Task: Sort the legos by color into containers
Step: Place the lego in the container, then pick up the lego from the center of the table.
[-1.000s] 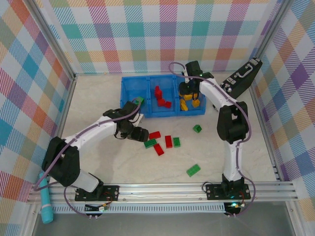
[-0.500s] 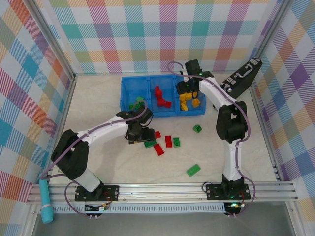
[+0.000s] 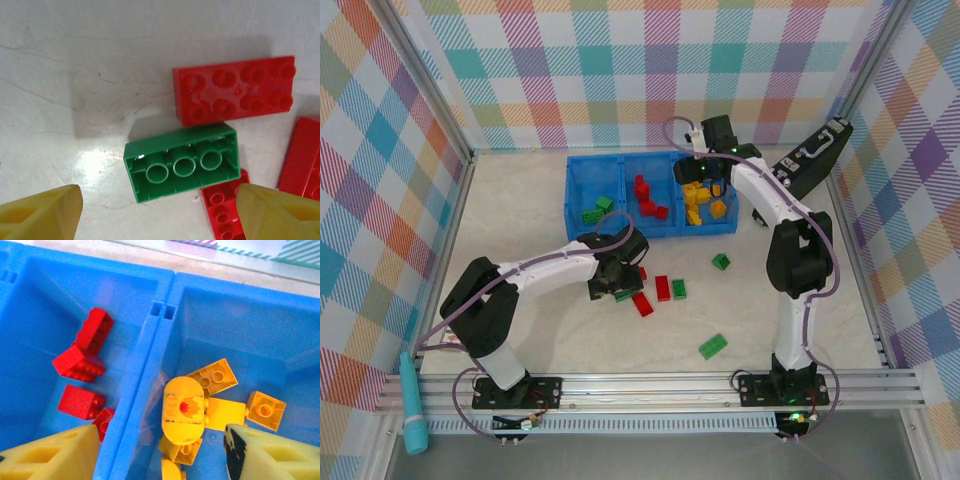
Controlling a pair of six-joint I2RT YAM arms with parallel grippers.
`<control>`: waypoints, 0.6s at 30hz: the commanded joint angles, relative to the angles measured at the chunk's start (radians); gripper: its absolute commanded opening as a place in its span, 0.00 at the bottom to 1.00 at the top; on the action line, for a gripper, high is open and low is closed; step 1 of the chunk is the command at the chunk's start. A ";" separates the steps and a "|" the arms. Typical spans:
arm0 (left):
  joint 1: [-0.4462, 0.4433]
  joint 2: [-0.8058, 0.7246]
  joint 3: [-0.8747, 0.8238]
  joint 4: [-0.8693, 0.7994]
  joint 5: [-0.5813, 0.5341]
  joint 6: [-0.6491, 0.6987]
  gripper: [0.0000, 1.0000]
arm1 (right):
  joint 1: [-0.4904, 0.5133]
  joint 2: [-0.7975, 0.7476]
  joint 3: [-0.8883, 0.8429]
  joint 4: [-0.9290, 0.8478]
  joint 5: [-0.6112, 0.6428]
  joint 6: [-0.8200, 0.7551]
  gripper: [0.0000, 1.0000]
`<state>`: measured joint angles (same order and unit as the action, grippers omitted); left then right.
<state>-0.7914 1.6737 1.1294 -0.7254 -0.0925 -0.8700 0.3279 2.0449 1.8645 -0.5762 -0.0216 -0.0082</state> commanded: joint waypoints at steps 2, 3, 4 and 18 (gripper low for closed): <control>-0.009 0.031 0.027 0.038 -0.023 -0.038 0.81 | -0.004 -0.043 -0.031 0.038 -0.047 0.016 0.67; -0.008 0.038 0.026 0.052 -0.014 -0.040 0.81 | -0.005 -0.044 -0.033 0.041 -0.053 0.018 0.67; -0.009 0.046 0.027 0.061 -0.008 -0.042 0.81 | -0.004 -0.045 -0.034 0.042 -0.058 0.022 0.67; -0.009 0.101 0.030 0.070 0.012 -0.046 0.81 | -0.005 -0.039 -0.033 0.047 -0.058 0.027 0.67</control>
<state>-0.7914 1.7573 1.1439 -0.6502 -0.0879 -0.9012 0.3279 2.0293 1.8317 -0.5529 -0.0582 0.0109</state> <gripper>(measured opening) 0.809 0.674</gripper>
